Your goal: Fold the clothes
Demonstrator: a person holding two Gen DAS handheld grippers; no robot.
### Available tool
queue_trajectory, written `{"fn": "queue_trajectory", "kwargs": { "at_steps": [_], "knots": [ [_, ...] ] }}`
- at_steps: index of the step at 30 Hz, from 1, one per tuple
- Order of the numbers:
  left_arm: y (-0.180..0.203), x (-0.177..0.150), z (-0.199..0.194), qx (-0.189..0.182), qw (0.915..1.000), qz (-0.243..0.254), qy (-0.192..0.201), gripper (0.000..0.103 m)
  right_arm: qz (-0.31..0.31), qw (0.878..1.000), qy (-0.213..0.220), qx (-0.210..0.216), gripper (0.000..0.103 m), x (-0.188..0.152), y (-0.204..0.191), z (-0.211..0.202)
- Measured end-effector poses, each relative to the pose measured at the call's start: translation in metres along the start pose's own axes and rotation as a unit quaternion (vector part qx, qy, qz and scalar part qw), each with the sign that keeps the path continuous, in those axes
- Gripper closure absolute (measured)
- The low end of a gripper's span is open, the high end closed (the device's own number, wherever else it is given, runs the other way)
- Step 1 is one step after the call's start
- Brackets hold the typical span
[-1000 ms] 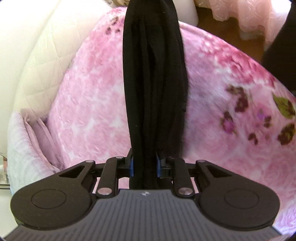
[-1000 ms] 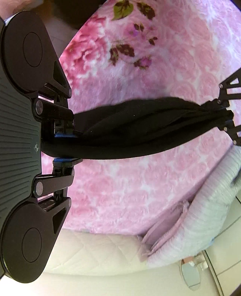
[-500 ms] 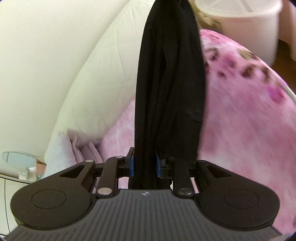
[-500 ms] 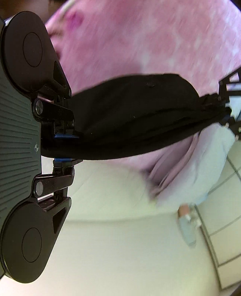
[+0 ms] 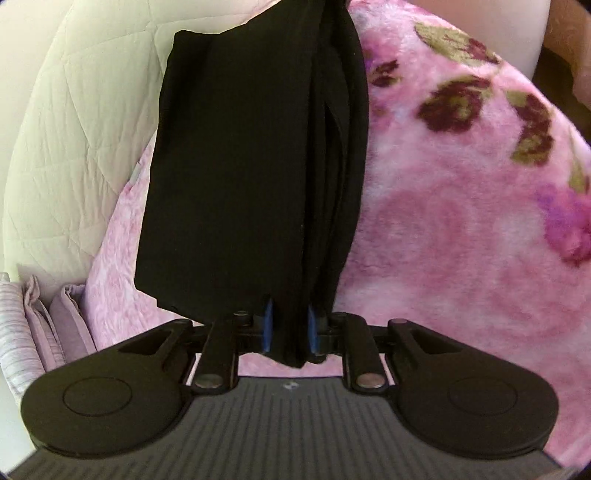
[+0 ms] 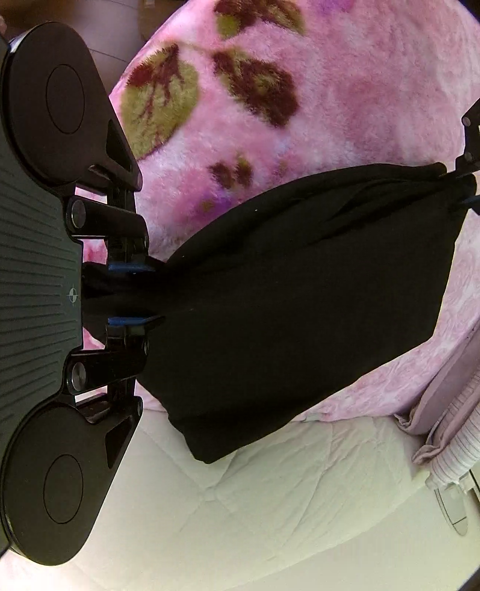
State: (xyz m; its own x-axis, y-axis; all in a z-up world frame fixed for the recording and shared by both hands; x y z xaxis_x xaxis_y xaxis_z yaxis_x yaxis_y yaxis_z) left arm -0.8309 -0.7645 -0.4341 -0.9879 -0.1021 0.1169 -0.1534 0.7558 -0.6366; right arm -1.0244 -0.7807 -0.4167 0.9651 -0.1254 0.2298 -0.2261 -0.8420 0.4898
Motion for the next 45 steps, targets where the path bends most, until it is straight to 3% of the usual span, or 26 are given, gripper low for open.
{"fn": "queue_trajectory", "kwargs": {
  "at_steps": [2, 7, 9, 12, 15, 16, 21, 24, 27, 29, 31, 35, 40, 45],
  "knots": [
    [-0.009, -0.005, -0.009, -0.022, 0.9996, -0.017, -0.002, 0.084, 0.018, 1.0, -0.009, 0.012, 0.071, 0.0, 0.004, -0.009],
    [-0.06, -0.021, -0.039, -0.09, 0.9888, -0.118, 0.018, 0.081, 0.09, 0.995, -0.016, 0.043, 0.07, -0.001, 0.023, -0.047],
    [-0.081, -0.021, -0.035, -0.076, 0.9868, -0.141, 0.022, 0.081, 0.134, 0.99, 0.002, 0.052, 0.07, 0.005, 0.033, -0.058],
    [-0.112, -0.014, -0.01, -0.043, 0.9845, -0.17, 0.013, 0.081, 0.164, 0.986, 0.029, 0.03, 0.072, 0.014, 0.06, -0.059],
    [-0.138, -0.002, 0.035, -0.024, 0.9802, -0.196, -0.013, 0.082, 0.172, 0.984, 0.039, 0.002, 0.089, 0.028, 0.099, -0.025],
    [-0.144, 0.002, 0.049, -0.02, 0.9797, -0.199, -0.02, 0.087, 0.166, 0.985, 0.039, -0.01, 0.093, 0.033, 0.109, -0.01],
    [-0.149, 0.015, 0.109, -0.006, 0.982, -0.182, -0.05, 0.089, 0.123, 0.99, 0.028, -0.063, 0.096, 0.048, 0.155, 0.069],
    [-0.139, 0.012, 0.124, -0.002, 0.984, -0.17, -0.052, 0.092, 0.121, 0.992, 0.007, -0.04, 0.096, 0.043, 0.168, 0.112],
    [-0.131, 0.011, 0.127, 0.008, 0.9852, -0.165, -0.047, 0.098, 0.151, 0.988, 0.019, 0.003, 0.097, 0.039, 0.18, 0.135],
    [-0.132, 0.01, 0.125, 0.013, 0.9836, -0.174, -0.045, 0.098, 0.164, 0.986, 0.02, 0.012, 0.096, 0.036, 0.186, 0.128],
    [-0.138, 0.01, 0.116, 0.017, 0.9807, -0.191, -0.036, 0.092, 0.176, 0.984, 0.019, 0.017, 0.096, 0.032, 0.191, 0.118],
    [-0.157, 0.01, 0.108, 0.041, 0.9726, -0.228, -0.022, 0.089, 0.16, 0.985, 0.053, -0.04, 0.096, 0.037, 0.185, 0.08],
    [-0.163, 0.015, 0.139, 0.021, 0.9702, -0.237, -0.045, 0.089, 0.144, 0.989, 0.019, -0.037, 0.096, 0.04, 0.193, 0.111],
    [-0.158, 0.009, 0.113, 0.022, 0.9683, -0.244, -0.047, 0.085, 0.17, 0.985, 0.024, -0.025, 0.092, 0.04, 0.194, 0.092]
  ]
}}
Point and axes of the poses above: each gripper's, at about its wrist camera, not at the fingertips, and z roughly the way its jaws point, y to its right, x to its top, the point moved 2 cm from there along z, roughly the way its jaws point, and after that the axes turned 6 degrees about x, right-handed, at the moved point
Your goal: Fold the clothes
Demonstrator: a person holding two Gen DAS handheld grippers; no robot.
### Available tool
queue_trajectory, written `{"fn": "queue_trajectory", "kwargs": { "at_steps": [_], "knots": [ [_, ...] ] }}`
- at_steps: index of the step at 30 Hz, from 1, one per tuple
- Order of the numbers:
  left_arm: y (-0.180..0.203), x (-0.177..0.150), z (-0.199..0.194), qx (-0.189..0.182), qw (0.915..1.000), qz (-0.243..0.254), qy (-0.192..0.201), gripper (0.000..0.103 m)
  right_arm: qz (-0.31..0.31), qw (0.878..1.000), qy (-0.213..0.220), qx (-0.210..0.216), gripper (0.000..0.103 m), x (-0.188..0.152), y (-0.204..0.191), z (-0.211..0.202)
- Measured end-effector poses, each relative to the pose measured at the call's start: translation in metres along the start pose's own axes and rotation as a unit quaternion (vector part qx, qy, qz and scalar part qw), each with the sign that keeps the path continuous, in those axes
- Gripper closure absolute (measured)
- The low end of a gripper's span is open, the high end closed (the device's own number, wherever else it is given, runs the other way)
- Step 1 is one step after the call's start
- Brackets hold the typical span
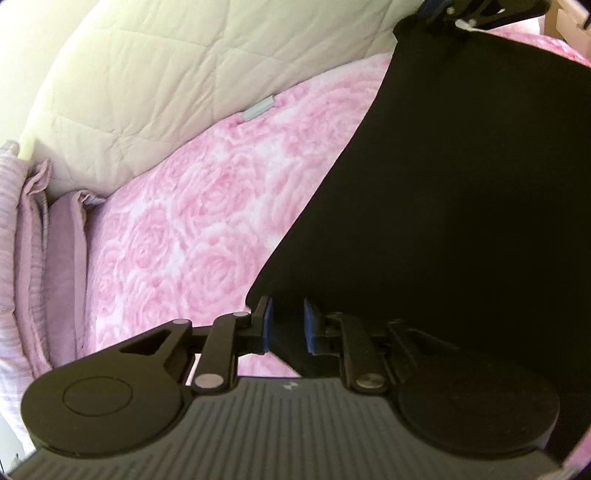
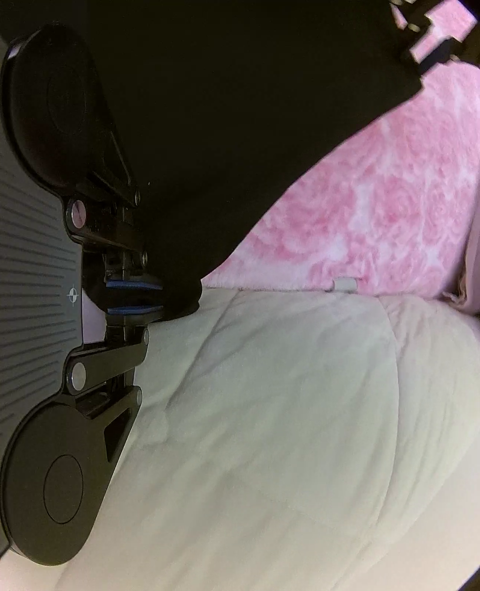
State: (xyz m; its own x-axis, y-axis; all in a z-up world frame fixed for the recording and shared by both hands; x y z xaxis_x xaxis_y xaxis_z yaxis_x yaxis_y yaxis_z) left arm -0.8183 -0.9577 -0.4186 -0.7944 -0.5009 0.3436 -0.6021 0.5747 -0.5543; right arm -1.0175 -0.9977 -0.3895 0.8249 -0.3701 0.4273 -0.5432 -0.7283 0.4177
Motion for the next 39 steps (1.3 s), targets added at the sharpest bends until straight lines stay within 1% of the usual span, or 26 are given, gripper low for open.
{"fn": "queue_trajectory", "kwargs": {
  "at_steps": [1, 3, 6, 8, 10, 12, 14, 18, 20, 21, 22, 23, 24, 25, 26, 28, 30, 31, 32, 33, 34, 35, 36, 37, 39],
  "knots": [
    [0.0, -0.006, -0.012, -0.002, 1.0, -0.006, 0.001, 0.083, 0.013, 1.0, 0.006, 0.004, 0.092, -0.004, -0.004, -0.014],
    [0.001, -0.017, -0.035, -0.007, 0.9998, -0.019, 0.002, 0.082, 0.051, 0.998, 0.017, 0.03, 0.092, -0.016, -0.015, -0.043],
    [0.014, -0.038, -0.068, -0.019, 0.9995, -0.027, 0.002, 0.079, 0.089, 0.993, 0.023, 0.068, 0.092, -0.037, -0.046, -0.084],
    [0.032, -0.054, -0.077, -0.028, 0.9995, -0.014, -0.007, 0.076, 0.106, 0.99, 0.011, 0.089, 0.091, -0.056, -0.071, -0.102],
    [0.051, -0.069, -0.073, -0.035, 0.9991, 0.004, -0.024, 0.077, 0.115, 0.987, -0.016, 0.11, 0.091, -0.068, -0.092, -0.101],
    [0.062, -0.077, -0.068, -0.036, 0.9987, 0.015, -0.034, 0.08, 0.117, 0.988, -0.027, 0.1, 0.091, -0.081, -0.107, -0.107],
    [0.061, -0.077, -0.071, -0.029, 0.9989, 0.013, -0.033, 0.08, 0.119, 0.989, -0.029, 0.086, 0.091, -0.083, -0.112, -0.118],
    [0.051, -0.079, -0.107, -0.02, 0.9988, -0.039, -0.019, 0.077, 0.155, 0.985, -0.021, 0.067, 0.091, -0.078, -0.113, -0.153],
    [0.048, -0.083, -0.133, -0.028, 0.9964, -0.078, -0.019, 0.073, 0.168, 0.983, -0.024, 0.064, 0.089, -0.076, -0.12, -0.172],
    [0.047, -0.085, -0.146, -0.034, 0.9941, -0.101, -0.02, 0.067, 0.181, 0.981, -0.026, 0.064, 0.088, -0.074, -0.124, -0.181],
    [0.046, -0.088, -0.158, -0.042, 0.9912, -0.124, -0.02, 0.062, 0.194, 0.979, -0.028, 0.065, 0.08, -0.072, -0.127, -0.189],
    [0.045, -0.09, -0.171, -0.05, 0.9876, -0.147, -0.019, 0.06, 0.209, 0.975, -0.028, 0.063, 0.067, -0.069, -0.13, -0.198],
    [0.045, -0.093, -0.184, -0.056, 0.9835, -0.171, -0.019, 0.054, 0.227, 0.972, -0.026, 0.059, 0.059, -0.067, -0.133, -0.209],
    [0.043, -0.096, -0.197, -0.063, 0.9778, -0.199, -0.019, 0.049, 0.244, 0.968, -0.025, 0.056, 0.045, -0.064, -0.136, -0.22],
    [0.042, -0.1, -0.208, -0.072, 0.9716, -0.225, -0.02, 0.046, 0.262, 0.963, -0.024, 0.052, 0.037, -0.062, -0.139, -0.23],
    [0.038, -0.108, -0.228, -0.083, 0.9573, -0.276, -0.023, 0.028, 0.297, 0.954, -0.022, 0.047, 0.03, -0.057, -0.145, -0.253],
    [0.034, -0.116, -0.248, -0.095, 0.9404, -0.326, -0.026, 0.021, 0.336, 0.941, -0.024, 0.043, 0.026, -0.053, -0.151, -0.276],
    [0.031, -0.121, -0.258, -0.107, 0.9272, -0.358, -0.024, 0.017, 0.357, 0.933, -0.023, 0.041, 0.025, -0.05, -0.153, -0.286],
    [0.029, -0.126, -0.269, -0.117, 0.9137, -0.388, -0.023, 0.014, 0.383, 0.922, -0.021, 0.041, 0.024, -0.048, -0.154, -0.296],
    [0.027, -0.13, -0.279, -0.121, 0.9022, -0.413, -0.024, 0.011, 0.415, 0.908, -0.019, 0.046, 0.024, -0.046, -0.154, -0.307],
    [0.025, -0.134, -0.291, -0.12, 0.894, -0.431, -0.024, 0.008, 0.432, 0.9, -0.016, 0.045, 0.023, -0.044, -0.156, -0.319],
    [0.024, -0.137, -0.303, -0.116, 0.8915, -0.437, -0.022, 0.007, 0.441, 0.896, -0.013, 0.042, 0.023, -0.041, -0.159, -0.331],
    [0.022, -0.139, -0.313, -0.112, 0.8916, -0.438, -0.019, 0.007, 0.45, 0.892, -0.009, 0.038, 0.023, -0.038, -0.162, -0.343],
    [0.022, -0.141, -0.324, -0.106, 0.8934, -0.436, -0.015, 0.007, 0.458, 0.888, -0.006, 0.034, 0.023, -0.036, -0.164, -0.355],
    [0.022, -0.143, -0.347, -0.095, 0.8978, -0.43, -0.003, 0.007, 0.455, 0.89, 0.0, 0.023, 0.023, -0.028, -0.173, -0.373]
  ]
}}
Point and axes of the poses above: each gripper's, at about its wrist camera, not at the fingertips, and z roughly the way its jaws point, y to its right, x to its top, the point moved 2 cm from there along z, roughly the way its jaws point, and after that the axes turned 6 degrees about x, right-handed, at the moved point
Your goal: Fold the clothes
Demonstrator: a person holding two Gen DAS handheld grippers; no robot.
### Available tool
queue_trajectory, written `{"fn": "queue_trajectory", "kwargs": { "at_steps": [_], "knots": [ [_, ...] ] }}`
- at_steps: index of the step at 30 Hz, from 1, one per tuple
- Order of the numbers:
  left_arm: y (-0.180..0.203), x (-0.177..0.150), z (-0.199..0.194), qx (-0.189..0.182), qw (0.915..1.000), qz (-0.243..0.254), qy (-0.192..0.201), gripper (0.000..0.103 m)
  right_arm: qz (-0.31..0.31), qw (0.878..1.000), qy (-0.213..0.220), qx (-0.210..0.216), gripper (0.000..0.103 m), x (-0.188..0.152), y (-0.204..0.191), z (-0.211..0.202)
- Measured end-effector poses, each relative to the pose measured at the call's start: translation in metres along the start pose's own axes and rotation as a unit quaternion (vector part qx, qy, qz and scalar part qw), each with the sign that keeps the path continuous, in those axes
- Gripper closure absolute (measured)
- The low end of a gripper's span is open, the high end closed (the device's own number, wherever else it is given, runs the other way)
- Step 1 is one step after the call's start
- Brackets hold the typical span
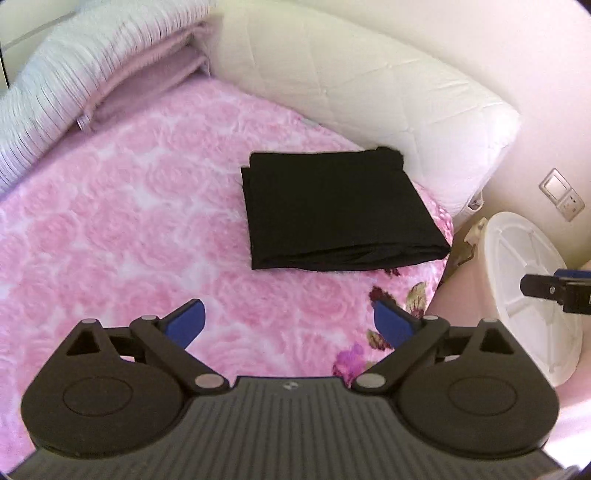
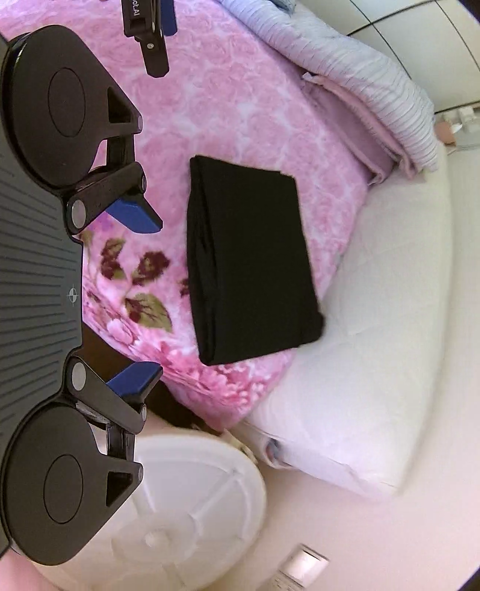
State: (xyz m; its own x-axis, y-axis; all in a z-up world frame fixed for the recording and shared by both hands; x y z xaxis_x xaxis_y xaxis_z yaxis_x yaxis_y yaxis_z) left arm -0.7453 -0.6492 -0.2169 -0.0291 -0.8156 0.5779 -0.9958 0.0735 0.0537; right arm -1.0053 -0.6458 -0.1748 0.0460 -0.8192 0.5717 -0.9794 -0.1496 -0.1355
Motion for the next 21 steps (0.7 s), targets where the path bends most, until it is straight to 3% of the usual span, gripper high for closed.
{"fn": "queue_trajectory", "kwargs": {
  "at_steps": [9, 21],
  "knots": [
    [-0.008, -0.007, -0.064, 0.013, 0.9996, -0.003, 0.025, 0.002, 0.002, 0.999, 0.026, -0.02, 0.023, -0.014, -0.024, -0.042],
    [-0.003, -0.009, -0.097, 0.031, 0.9984, 0.006, 0.047, 0.007, -0.026, 0.998, 0.052, -0.013, 0.023, -0.018, -0.049, -0.077]
  ]
}}
Point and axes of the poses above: each gripper's, at about its wrist camera, not at the fingertips, and z roughly the way its jaws point, y to its right, x to its top, the point moved 2 cm from there along z, roughly the way its jaws point, and after that the axes turned 6 degrees about x, right-handed, at the moved point
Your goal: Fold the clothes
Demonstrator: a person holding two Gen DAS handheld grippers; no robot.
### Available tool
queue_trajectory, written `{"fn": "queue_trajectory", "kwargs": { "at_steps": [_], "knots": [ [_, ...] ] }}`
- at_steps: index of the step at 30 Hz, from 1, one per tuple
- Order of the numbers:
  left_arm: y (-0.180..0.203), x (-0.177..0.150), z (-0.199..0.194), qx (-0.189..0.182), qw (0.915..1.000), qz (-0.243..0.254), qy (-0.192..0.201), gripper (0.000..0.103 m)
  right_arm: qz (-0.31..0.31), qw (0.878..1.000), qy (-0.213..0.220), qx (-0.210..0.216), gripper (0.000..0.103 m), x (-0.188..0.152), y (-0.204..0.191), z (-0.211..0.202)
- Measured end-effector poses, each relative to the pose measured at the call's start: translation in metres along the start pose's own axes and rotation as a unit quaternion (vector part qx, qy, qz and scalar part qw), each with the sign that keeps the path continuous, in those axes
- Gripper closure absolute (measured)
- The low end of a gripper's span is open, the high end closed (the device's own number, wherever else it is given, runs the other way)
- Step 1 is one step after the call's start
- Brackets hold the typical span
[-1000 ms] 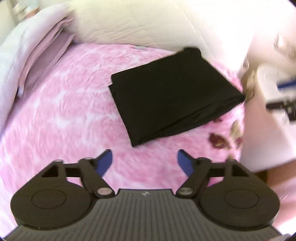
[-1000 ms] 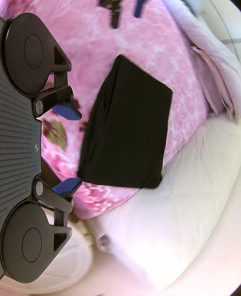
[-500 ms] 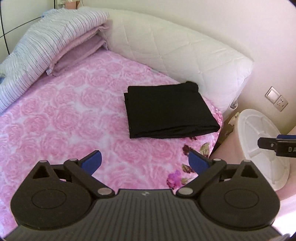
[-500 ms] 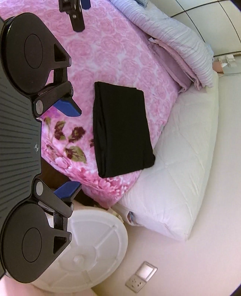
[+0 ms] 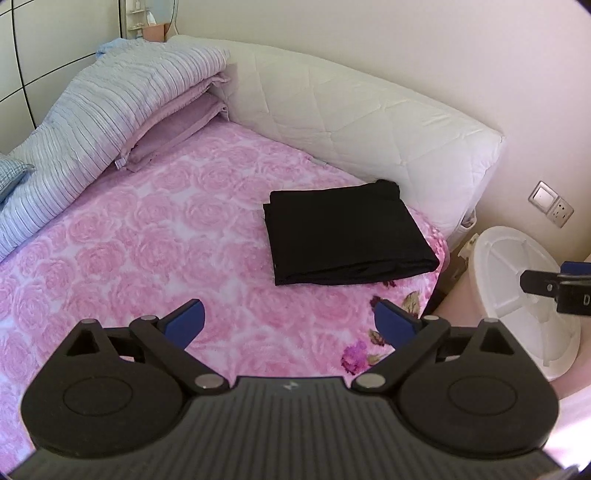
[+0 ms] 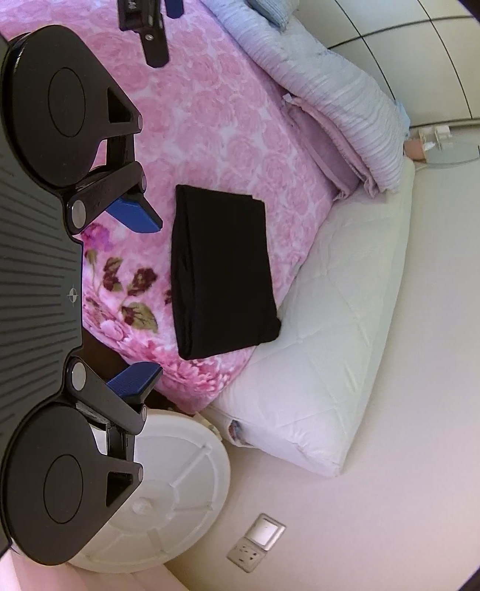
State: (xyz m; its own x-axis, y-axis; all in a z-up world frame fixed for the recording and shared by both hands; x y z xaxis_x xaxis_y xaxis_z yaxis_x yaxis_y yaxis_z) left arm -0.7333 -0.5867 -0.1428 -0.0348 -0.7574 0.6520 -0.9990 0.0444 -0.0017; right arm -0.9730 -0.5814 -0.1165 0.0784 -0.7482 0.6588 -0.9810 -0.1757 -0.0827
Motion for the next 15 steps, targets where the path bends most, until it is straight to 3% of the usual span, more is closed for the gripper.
{"fn": "queue_trajectory", "kwargs": {
  "at_steps": [15],
  "knots": [
    [0.035, -0.006, -0.006, 0.044, 0.9989, -0.013, -0.003, 0.007, -0.027, 0.999, -0.005, 0.032, 0.023, -0.001, 0.025, 0.0]
  ]
}}
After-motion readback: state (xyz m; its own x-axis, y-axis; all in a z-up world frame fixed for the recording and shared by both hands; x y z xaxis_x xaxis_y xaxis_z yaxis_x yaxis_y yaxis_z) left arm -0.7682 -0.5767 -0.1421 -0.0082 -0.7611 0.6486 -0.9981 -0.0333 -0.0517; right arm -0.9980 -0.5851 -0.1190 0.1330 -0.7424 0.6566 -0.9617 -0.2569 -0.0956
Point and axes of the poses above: each gripper's, at about its wrist camera, not at the fingertips, and z roughly the way its jaws point, y to its right, x to its top, the point moved 2 cm from there along z, roughly the way its jaws point, and after that the axes turned 6 degrees about x, right-handed, at the moved point
